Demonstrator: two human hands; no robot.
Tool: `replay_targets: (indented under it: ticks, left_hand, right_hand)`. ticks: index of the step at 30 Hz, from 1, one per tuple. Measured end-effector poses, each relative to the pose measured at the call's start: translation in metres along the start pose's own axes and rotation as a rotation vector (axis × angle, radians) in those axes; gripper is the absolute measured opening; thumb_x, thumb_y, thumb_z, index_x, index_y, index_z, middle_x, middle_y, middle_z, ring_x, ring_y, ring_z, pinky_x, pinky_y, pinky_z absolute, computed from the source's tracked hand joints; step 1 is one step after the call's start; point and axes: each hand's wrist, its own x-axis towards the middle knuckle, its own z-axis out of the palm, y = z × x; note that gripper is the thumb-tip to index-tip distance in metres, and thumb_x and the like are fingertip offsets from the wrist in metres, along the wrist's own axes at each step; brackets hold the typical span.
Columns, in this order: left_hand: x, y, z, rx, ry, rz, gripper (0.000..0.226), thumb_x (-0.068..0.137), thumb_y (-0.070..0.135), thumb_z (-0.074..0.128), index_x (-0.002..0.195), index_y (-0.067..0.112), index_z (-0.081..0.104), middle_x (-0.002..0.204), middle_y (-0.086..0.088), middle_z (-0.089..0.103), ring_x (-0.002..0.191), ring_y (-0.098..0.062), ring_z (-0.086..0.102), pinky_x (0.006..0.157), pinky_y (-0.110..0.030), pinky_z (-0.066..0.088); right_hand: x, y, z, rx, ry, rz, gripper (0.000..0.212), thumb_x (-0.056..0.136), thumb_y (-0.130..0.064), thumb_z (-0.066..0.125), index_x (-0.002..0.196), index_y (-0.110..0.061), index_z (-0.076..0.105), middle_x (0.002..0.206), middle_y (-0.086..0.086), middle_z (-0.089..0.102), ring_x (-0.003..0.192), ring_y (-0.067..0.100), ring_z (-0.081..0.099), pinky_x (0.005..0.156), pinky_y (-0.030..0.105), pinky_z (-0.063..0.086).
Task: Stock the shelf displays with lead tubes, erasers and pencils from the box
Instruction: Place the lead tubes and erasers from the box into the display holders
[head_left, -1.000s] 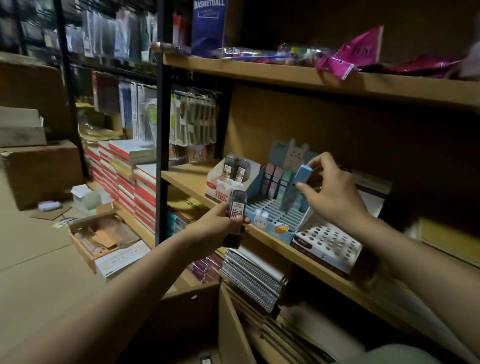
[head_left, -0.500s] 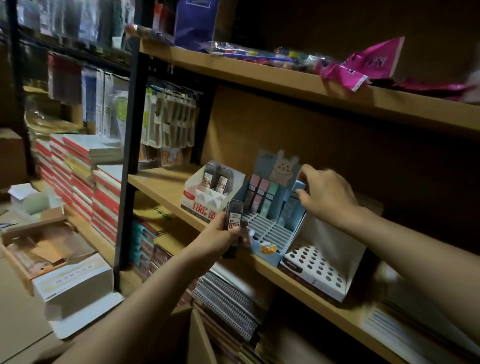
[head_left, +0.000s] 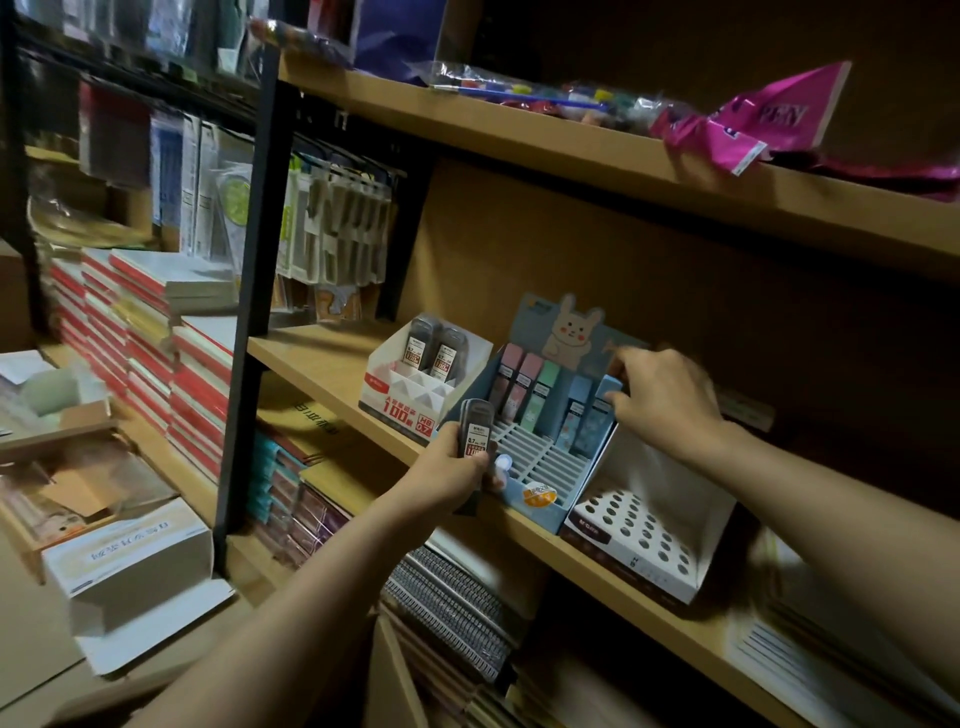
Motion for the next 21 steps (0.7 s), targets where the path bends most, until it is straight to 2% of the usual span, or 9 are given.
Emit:
replay_targets:
  ticks: [2,5,10,13,16,19,21]
  left_hand:
    - [-0.003,0.001,0.000,-0.028,-0.007,0.006,0.018,0.098,0.008,0.049,0.112,0.019,0.047,0.093,-0.011,0.067,0.089,-0.020,0.068,0.068,-0.025,0.051]
    - [-0.005,0.002,-0.001,-0.059,-0.013,0.004,0.017,0.098,0.006,0.048,0.109,0.020,0.047,0.097,-0.013,0.065,0.088,-0.020,0.067,0.064,-0.023,0.054]
    - [-0.005,-0.002,-0.001,-0.037,-0.010,0.004,0.019,0.098,0.007,0.047,0.111,0.020,0.047,0.094,-0.011,0.066,0.093,-0.024,0.067,0.091,-0.039,0.053]
    - [-0.004,-0.002,0.000,-0.035,-0.010,-0.001,0.022,0.099,0.007,0.047,0.120,0.015,0.045,0.099,-0.015,0.066,0.091,-0.023,0.066,0.089,-0.037,0.053]
    - [-0.003,-0.002,-0.001,-0.053,-0.020,0.005,0.025,0.099,0.007,0.047,0.123,0.012,0.045,0.101,-0.017,0.066,0.088,-0.021,0.067,0.085,-0.035,0.054]
    - [-0.004,-0.003,-0.002,-0.070,-0.016,0.029,0.025,0.098,0.006,0.047,0.123,0.012,0.046,0.095,-0.015,0.067,0.089,-0.023,0.068,0.090,-0.038,0.053]
    - [-0.005,-0.005,-0.003,-0.102,-0.005,0.057,0.026,0.098,0.005,0.047,0.123,0.009,0.046,0.091,-0.015,0.065,0.089,-0.025,0.068,0.090,-0.039,0.054]
  right_hand:
    - [-0.001,0.000,0.002,-0.002,-0.021,0.005,0.018,0.088,-0.028,0.068,0.100,-0.017,0.061,0.089,0.005,0.067,0.088,0.025,0.064,0.077,0.041,0.055]
    - [-0.001,0.000,0.003,0.026,-0.046,0.029,0.020,0.088,-0.028,0.069,0.102,-0.016,0.060,0.092,0.006,0.067,0.090,0.025,0.064,0.079,0.041,0.054]
    - [0.001,0.001,0.005,0.010,-0.066,0.044,0.026,0.084,-0.028,0.074,0.103,-0.018,0.058,0.095,0.004,0.067,0.090,0.024,0.065,0.079,0.042,0.055]
    - [0.003,0.002,0.008,-0.077,0.011,0.019,0.021,0.087,-0.029,0.070,0.103,-0.017,0.063,0.097,0.006,0.065,0.090,0.025,0.064,0.073,0.039,0.055]
    - [0.003,-0.001,0.013,-0.132,0.077,-0.004,0.020,0.093,-0.032,0.062,0.103,-0.016,0.068,0.100,0.005,0.058,0.090,0.024,0.060,0.068,0.034,0.049]
    - [-0.001,-0.004,0.019,-0.173,0.021,0.046,0.024,0.094,-0.030,0.056,0.107,-0.016,0.069,0.107,0.006,0.054,0.101,0.025,0.055,0.081,0.039,0.048]
    - [-0.005,-0.006,0.021,-0.239,-0.043,0.078,0.026,0.093,-0.028,0.055,0.113,-0.018,0.068,0.115,0.007,0.053,0.111,0.026,0.049,0.092,0.042,0.042]
